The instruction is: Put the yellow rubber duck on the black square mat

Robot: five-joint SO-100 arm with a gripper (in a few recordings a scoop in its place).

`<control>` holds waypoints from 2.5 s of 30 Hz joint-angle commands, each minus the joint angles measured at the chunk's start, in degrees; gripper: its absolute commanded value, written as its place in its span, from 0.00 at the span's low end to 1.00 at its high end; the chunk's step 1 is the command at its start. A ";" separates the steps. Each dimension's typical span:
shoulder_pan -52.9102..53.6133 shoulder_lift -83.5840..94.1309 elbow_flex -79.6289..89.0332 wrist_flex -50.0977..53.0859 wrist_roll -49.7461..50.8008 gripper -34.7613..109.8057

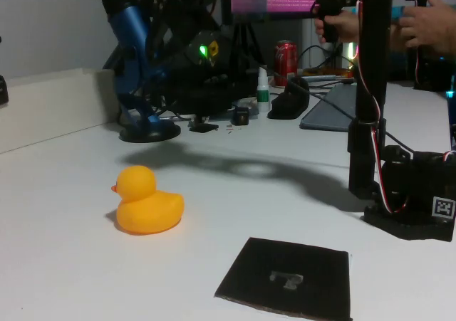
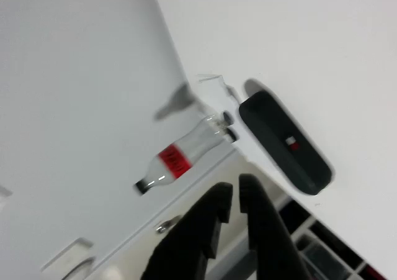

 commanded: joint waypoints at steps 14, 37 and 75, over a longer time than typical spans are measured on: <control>-9.84 0.97 -2.99 21.45 -1.41 0.25; -17.84 0.35 -2.55 30.15 -13.80 0.33; -26.81 -26.02 -25.84 30.85 -13.36 0.46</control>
